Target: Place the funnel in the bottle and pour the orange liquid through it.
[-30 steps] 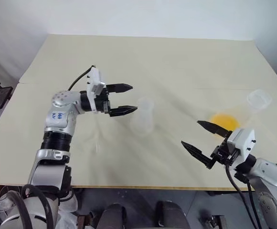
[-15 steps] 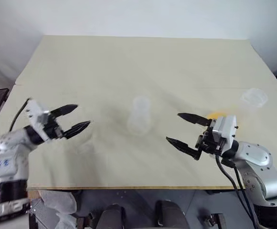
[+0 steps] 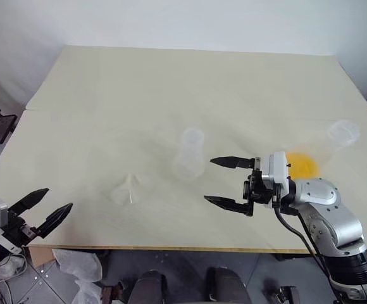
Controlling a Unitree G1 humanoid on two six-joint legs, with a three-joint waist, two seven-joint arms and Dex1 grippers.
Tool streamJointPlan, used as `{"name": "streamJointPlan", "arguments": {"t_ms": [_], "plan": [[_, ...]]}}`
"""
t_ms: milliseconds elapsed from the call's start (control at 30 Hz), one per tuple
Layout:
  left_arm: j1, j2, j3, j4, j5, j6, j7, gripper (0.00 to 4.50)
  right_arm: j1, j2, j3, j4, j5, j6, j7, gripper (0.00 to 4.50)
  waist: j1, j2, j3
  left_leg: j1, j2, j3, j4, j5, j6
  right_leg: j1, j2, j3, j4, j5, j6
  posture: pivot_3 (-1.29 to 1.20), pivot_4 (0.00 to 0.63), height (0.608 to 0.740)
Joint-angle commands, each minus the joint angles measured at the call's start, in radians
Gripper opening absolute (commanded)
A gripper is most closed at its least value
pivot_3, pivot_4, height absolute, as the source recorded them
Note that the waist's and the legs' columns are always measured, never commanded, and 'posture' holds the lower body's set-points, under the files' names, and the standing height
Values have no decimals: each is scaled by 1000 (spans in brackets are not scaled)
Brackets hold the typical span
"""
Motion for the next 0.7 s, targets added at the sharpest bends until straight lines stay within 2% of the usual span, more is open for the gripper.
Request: {"name": "streamJointPlan", "arguments": {"t_ms": [33,233,467,567,700], "plan": [[30,-9,-55,-127,-42,33,5,4482,7,0,-14,-8,0,-18,0,4500,1,0,0,0,0,0,0,0,0,0,0,1,0,0,0,0,150,740],[-10,-8,-194,-187,-5,39,28,4482,33,-1,-30,-9,10,-15,-6,4500,-2,0,0,0,-1,1,0,0,0,0,1,1,0,0,0,0,150,740],[-142,-25,-308,-35,96,-36,70,4482,71,-2,-41,-30,8,-16,-28,4500,-2,0,0,1,-1,3,0,0,0,0,1,1,0,0,0,0,150,740],[-186,-18,-341,30,118,-59,53,3941,88,-11,-54,-43,7,-15,-39,4500,-2,0,0,1,-1,3,-1,0,0,-1,2,1,0,0,0,0,150,740],[-237,-17,-361,92,139,-78,56,2671,118,-15,-71,-65,7,-14,-58,4500,0,0,0,1,-1,3,-1,0,0,-1,1,1,0,0,0,0,150,740]]}}
